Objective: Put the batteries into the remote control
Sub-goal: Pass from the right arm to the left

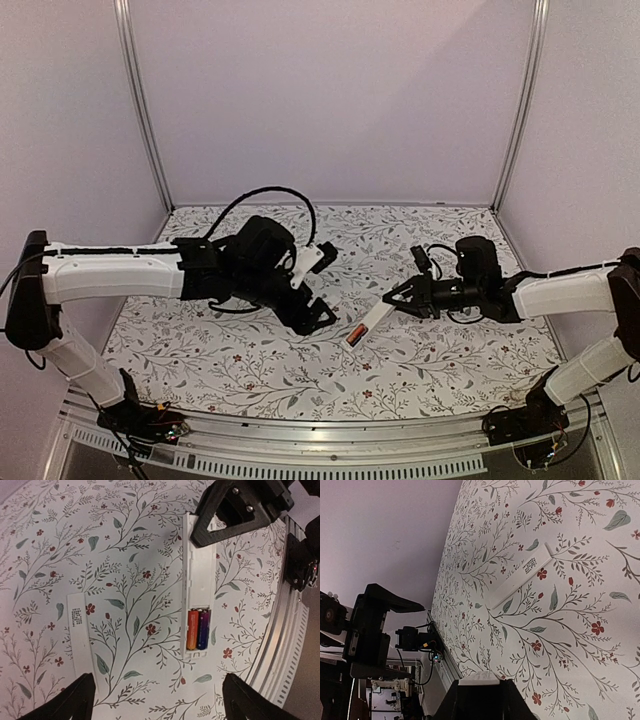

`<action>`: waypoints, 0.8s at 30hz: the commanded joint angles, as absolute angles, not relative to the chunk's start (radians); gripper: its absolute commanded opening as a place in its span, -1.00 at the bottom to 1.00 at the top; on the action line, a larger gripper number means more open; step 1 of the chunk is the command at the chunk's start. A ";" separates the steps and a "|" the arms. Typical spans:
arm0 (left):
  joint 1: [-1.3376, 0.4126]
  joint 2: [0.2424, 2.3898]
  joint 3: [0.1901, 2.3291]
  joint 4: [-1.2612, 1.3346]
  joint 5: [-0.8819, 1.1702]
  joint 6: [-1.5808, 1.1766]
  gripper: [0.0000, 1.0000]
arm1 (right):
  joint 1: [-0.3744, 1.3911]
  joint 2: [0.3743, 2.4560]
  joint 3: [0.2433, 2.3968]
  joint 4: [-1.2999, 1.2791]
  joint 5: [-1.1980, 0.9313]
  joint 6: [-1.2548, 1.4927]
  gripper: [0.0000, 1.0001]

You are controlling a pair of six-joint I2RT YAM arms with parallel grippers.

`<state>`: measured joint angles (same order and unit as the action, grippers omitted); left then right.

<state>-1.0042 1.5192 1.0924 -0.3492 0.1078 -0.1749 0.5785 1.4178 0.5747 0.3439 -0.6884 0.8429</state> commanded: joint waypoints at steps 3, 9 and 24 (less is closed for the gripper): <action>-1.091 1.678 1.198 -0.323 0.054 -0.233 0.76 | 0.625 1.453 0.595 0.374 -0.646 0.835 -0.95; -1.135 1.800 1.316 -0.334 0.003 -0.261 0.62 | 0.668 1.463 0.600 0.403 -0.617 0.867 -0.93; -1.149 1.949 1.452 -0.408 0.003 -0.265 -0.16 | 0.689 1.453 0.582 0.453 -0.609 0.909 -0.92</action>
<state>-1.1381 1.9266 1.4261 -0.3664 0.0132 -0.2726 0.6827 1.4601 0.5770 0.4126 -0.6186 0.8982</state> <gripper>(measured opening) 0.483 0.210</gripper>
